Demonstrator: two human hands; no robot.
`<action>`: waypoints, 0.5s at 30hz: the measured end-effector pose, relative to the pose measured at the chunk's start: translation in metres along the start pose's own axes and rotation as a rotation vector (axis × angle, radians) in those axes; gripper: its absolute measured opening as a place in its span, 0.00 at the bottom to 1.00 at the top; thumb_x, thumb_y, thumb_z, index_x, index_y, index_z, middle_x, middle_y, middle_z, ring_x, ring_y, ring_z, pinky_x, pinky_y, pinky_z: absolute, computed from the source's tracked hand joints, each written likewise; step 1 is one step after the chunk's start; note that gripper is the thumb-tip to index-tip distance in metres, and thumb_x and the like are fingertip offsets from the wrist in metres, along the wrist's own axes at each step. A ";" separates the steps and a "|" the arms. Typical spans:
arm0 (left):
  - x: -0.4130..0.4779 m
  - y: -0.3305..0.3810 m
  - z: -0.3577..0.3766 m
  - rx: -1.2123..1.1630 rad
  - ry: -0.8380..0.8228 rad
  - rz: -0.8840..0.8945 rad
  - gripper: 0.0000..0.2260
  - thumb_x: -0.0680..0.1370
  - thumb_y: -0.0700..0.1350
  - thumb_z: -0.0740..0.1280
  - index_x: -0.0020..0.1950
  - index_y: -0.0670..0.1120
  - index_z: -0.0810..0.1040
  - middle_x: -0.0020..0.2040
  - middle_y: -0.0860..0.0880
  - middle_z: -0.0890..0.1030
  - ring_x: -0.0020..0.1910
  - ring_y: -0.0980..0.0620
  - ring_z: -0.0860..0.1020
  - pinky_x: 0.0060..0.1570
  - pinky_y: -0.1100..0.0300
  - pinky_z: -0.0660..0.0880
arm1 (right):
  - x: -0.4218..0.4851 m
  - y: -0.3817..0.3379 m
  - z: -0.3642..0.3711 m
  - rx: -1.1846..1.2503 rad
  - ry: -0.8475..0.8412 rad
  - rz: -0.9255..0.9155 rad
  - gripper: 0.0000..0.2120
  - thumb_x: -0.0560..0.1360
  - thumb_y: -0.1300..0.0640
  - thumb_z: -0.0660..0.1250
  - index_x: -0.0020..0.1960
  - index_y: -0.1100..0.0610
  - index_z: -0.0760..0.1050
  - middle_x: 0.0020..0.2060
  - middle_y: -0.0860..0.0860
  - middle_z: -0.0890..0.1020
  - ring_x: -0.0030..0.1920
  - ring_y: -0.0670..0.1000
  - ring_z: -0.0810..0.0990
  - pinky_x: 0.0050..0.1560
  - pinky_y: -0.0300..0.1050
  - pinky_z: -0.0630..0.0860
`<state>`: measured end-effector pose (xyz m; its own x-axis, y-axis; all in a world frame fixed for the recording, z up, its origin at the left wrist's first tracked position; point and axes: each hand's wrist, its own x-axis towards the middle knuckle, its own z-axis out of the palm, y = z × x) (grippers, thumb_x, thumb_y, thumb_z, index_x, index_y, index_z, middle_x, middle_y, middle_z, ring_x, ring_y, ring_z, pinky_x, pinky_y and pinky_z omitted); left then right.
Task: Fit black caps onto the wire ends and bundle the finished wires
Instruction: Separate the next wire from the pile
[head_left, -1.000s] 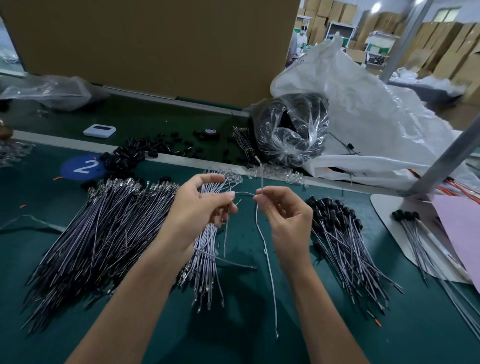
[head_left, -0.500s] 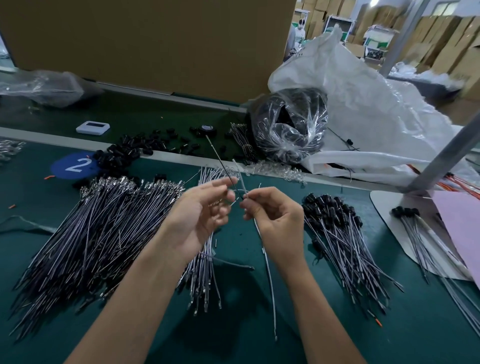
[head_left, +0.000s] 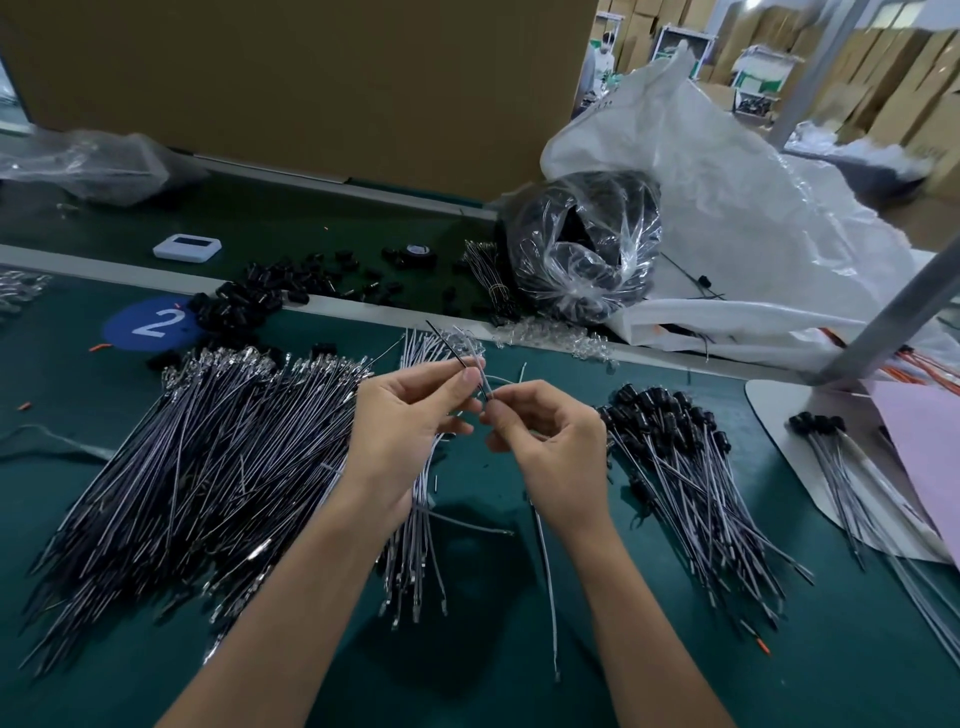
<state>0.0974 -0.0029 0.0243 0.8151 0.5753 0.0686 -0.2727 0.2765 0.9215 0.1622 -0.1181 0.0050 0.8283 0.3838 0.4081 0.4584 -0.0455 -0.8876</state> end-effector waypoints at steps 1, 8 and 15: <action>0.001 -0.001 0.000 0.030 0.006 0.007 0.05 0.69 0.39 0.73 0.44 0.44 0.85 0.40 0.48 0.86 0.34 0.54 0.81 0.31 0.65 0.77 | 0.000 0.000 0.001 -0.029 0.002 -0.010 0.05 0.73 0.65 0.72 0.43 0.56 0.82 0.34 0.48 0.85 0.33 0.49 0.83 0.39 0.45 0.82; 0.001 -0.010 0.001 0.201 0.008 0.019 0.05 0.72 0.39 0.74 0.43 0.49 0.86 0.36 0.48 0.85 0.34 0.57 0.79 0.31 0.65 0.75 | -0.002 0.000 -0.001 -0.302 0.022 -0.113 0.03 0.74 0.61 0.73 0.45 0.54 0.83 0.38 0.41 0.84 0.39 0.42 0.82 0.48 0.46 0.79; -0.001 -0.004 0.008 0.180 -0.039 -0.013 0.05 0.72 0.41 0.74 0.46 0.49 0.86 0.40 0.50 0.86 0.36 0.58 0.78 0.32 0.67 0.74 | -0.003 -0.001 0.001 -0.258 0.103 -0.113 0.07 0.75 0.66 0.69 0.44 0.54 0.78 0.36 0.43 0.83 0.39 0.43 0.82 0.44 0.40 0.78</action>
<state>0.1015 -0.0103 0.0238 0.8379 0.5415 0.0681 -0.1690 0.1389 0.9758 0.1593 -0.1183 0.0044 0.7896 0.3046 0.5327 0.6055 -0.2456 -0.7570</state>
